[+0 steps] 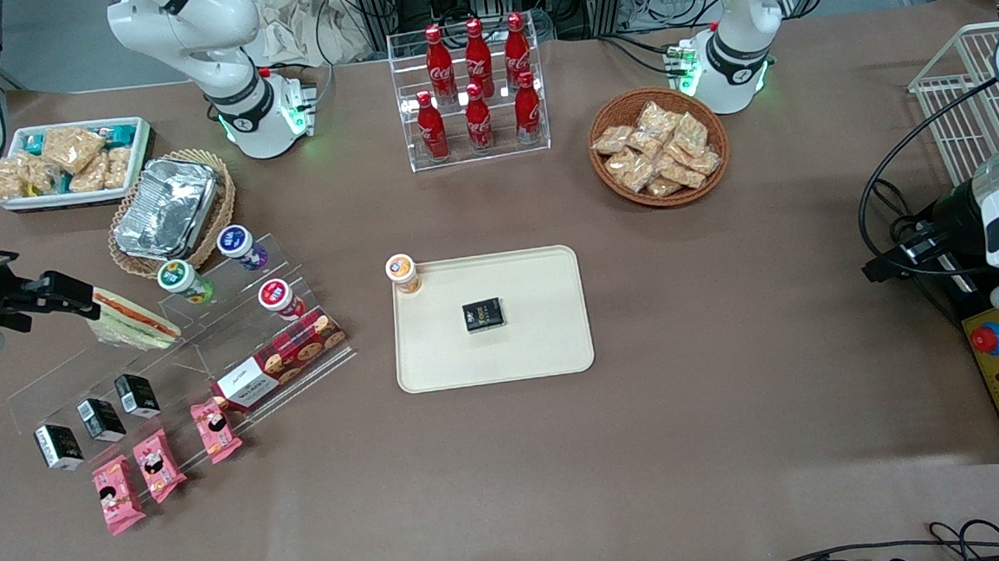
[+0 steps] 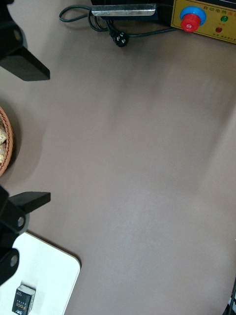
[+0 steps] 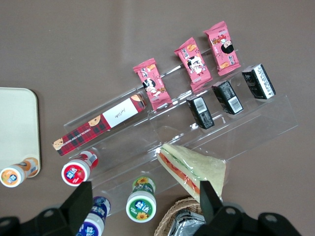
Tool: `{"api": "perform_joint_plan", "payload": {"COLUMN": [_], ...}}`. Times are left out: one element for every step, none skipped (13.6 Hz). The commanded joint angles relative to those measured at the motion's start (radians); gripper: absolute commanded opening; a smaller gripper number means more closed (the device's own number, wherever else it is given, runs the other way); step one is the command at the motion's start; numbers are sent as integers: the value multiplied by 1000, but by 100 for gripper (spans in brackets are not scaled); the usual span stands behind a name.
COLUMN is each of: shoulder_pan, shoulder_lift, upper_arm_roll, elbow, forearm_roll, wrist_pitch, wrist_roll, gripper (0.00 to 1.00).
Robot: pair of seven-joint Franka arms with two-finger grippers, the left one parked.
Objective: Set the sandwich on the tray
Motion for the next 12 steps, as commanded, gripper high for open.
{"api": "perform_joint_plan", "payload": {"shoulder_pan": [-10,-9,-10,-10,-10,-13,-24,-33,-42,-48,-56,-64], "shoulder_lift": [-27,-40,-52,-64,-86,-104,-125,-151,-184,-214,-240,-263], "upper_arm_roll": [7,5,5,-1,-2,-5,-9,-9,-9,-9,-9,-9], "elbow": [-27,-44,-62,-82,-106,-131,-158,-191,-229,-272,-316,-355], "forearm_roll": [-23,-23,-23,-23,-23,-23,-23,-24,-24,-32,-35,-35], "wrist_pitch": [-12,-10,-7,-1,5,14,20,28,40,62,88,112], "wrist_roll": [4,4,4,5,5,4,-1,-7,-9,-9,-13,-16], "gripper": [97,97,97,97,97,97,97,97,97,97,97,97]}}
